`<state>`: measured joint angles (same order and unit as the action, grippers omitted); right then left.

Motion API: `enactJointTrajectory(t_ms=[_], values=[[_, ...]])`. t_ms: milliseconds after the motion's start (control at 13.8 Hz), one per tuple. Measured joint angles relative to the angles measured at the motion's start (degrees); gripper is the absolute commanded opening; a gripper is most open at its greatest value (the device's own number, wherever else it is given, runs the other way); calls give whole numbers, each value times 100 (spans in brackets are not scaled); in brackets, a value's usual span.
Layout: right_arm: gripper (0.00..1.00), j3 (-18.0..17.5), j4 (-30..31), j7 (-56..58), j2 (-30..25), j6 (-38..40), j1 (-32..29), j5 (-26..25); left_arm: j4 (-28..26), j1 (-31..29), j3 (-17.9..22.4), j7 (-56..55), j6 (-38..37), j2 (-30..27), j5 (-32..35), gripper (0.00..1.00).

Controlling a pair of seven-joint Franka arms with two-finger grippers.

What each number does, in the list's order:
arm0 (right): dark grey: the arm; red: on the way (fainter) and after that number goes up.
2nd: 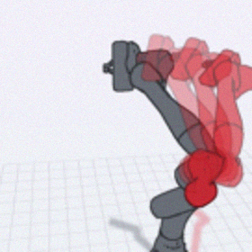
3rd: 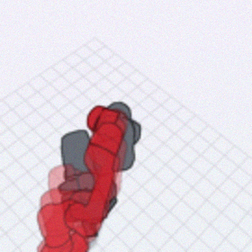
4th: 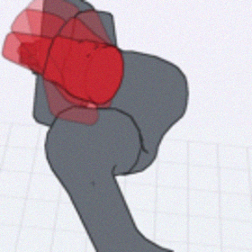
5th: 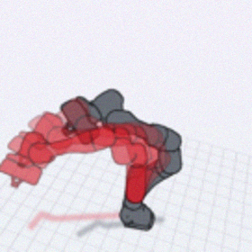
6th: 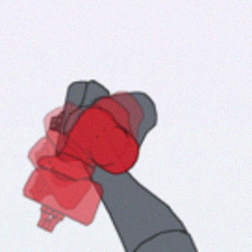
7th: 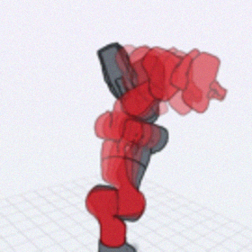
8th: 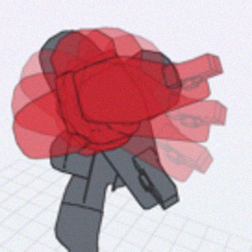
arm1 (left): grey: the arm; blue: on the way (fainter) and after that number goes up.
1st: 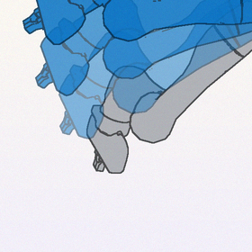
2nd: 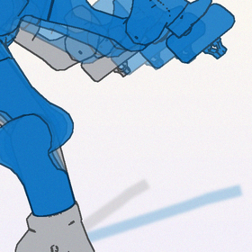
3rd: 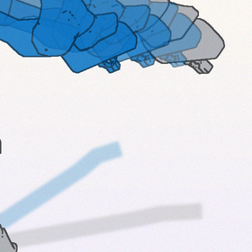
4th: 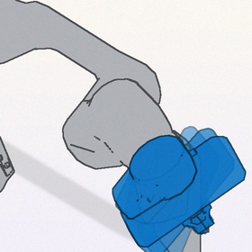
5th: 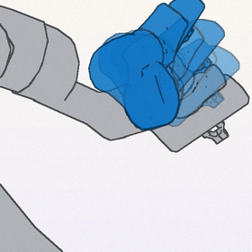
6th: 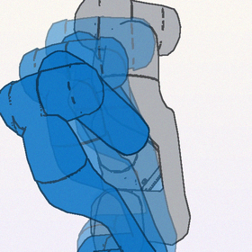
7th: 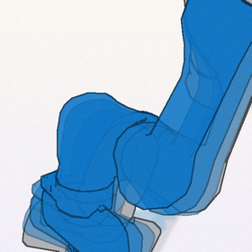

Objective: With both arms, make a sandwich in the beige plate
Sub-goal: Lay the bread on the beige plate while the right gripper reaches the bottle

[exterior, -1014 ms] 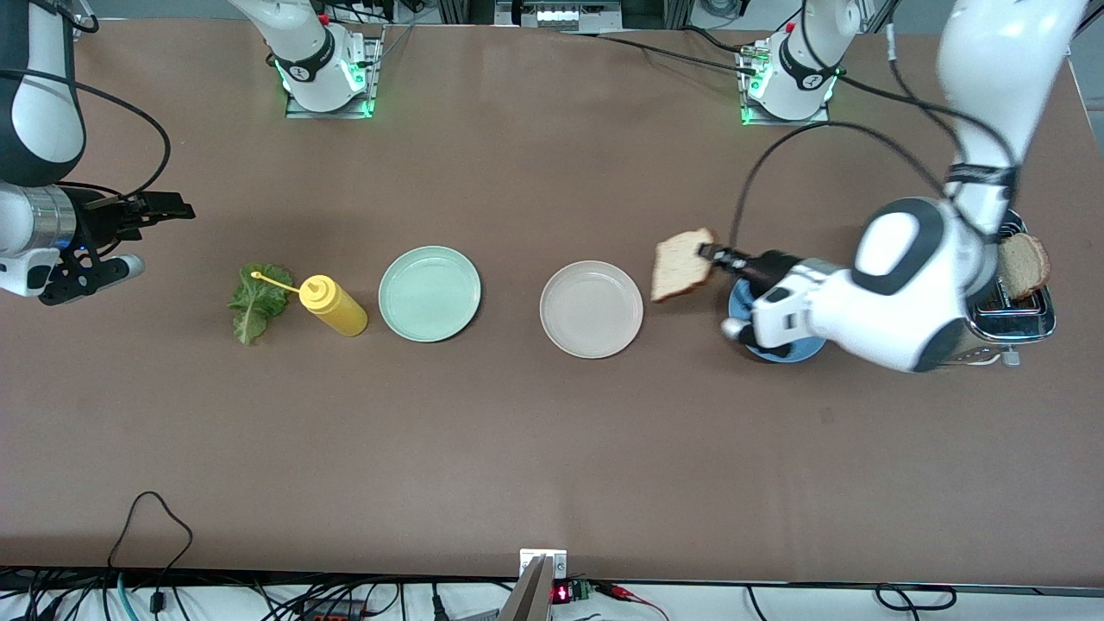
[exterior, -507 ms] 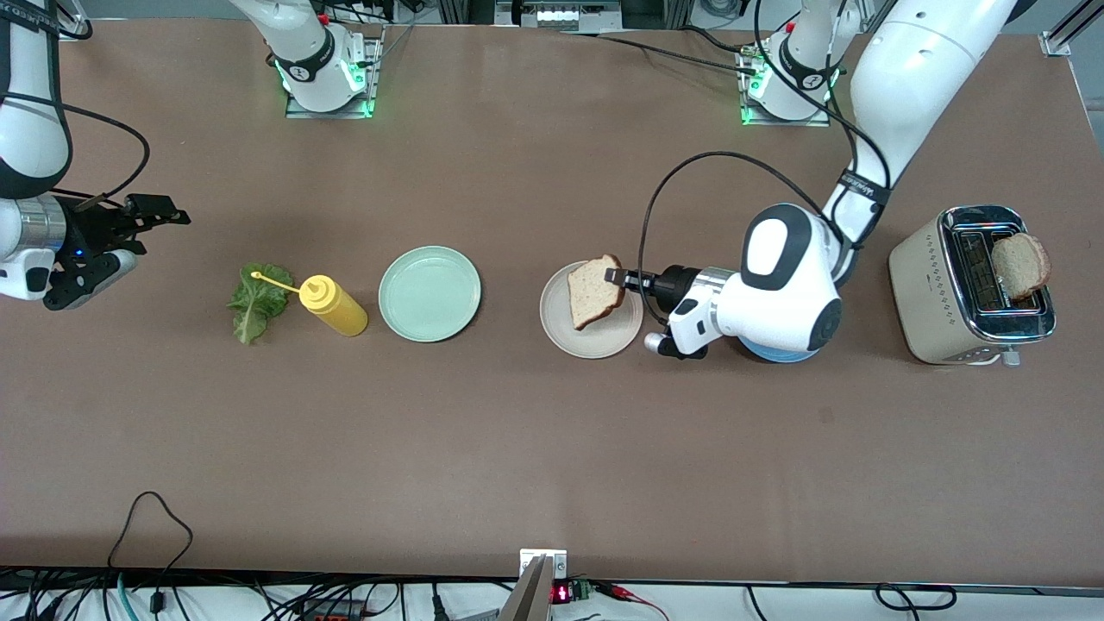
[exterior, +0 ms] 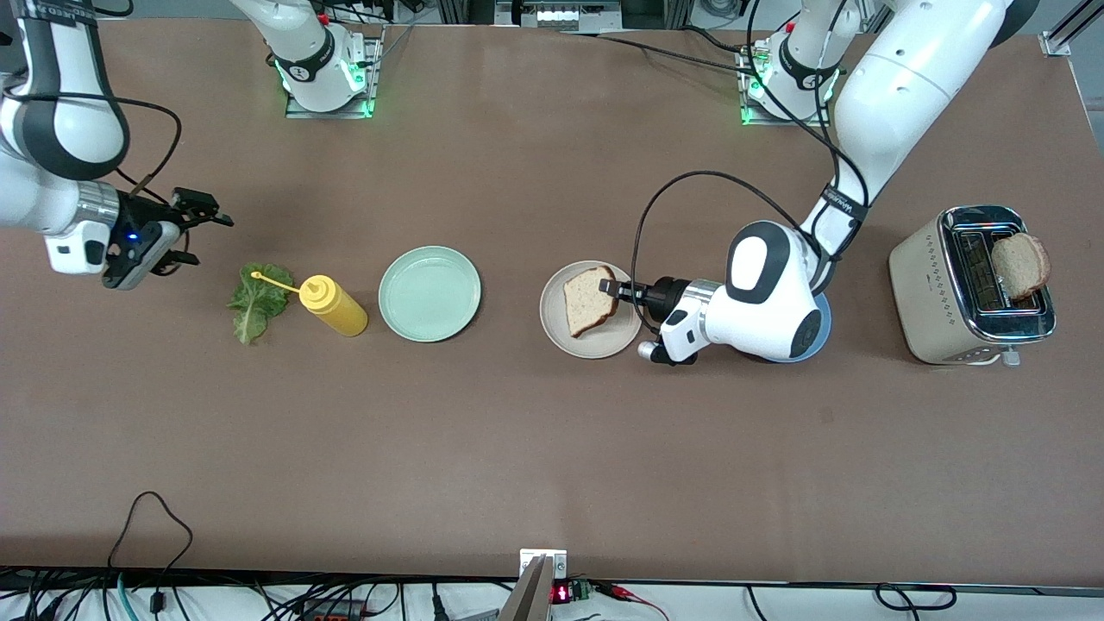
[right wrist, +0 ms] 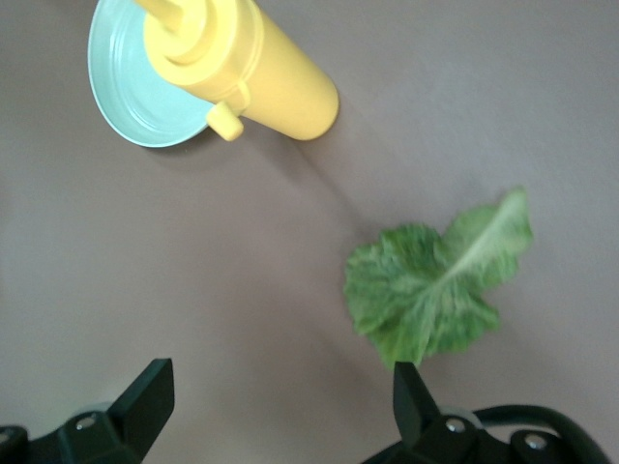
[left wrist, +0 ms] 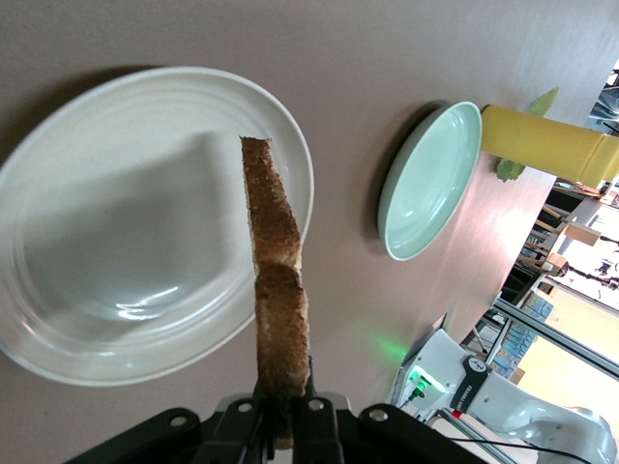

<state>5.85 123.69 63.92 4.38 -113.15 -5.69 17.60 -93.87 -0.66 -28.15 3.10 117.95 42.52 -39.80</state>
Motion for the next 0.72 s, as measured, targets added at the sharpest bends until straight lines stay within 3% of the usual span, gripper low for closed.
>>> enactJointTrajectory(t_ms=[362,507,579,652,724], values=[[100,2,153,2229,409,-247,-105,1608,-134,66,-7,70,267,145,0,1],[100,9,154,3287,706,-256,-225,2274,-162,77,-6,70,323,182,0,8],[100,12,154,3732,844,-255,-261,2547,-163,69,-2,71,331,204,0,15],[100,14,151,4100,961,-255,-273,2770,-163,60,6,72,331,224,0,31],[100,13,149,4414,1057,-255,-273,2975,-165,50,22,73,331,234,0,61]])
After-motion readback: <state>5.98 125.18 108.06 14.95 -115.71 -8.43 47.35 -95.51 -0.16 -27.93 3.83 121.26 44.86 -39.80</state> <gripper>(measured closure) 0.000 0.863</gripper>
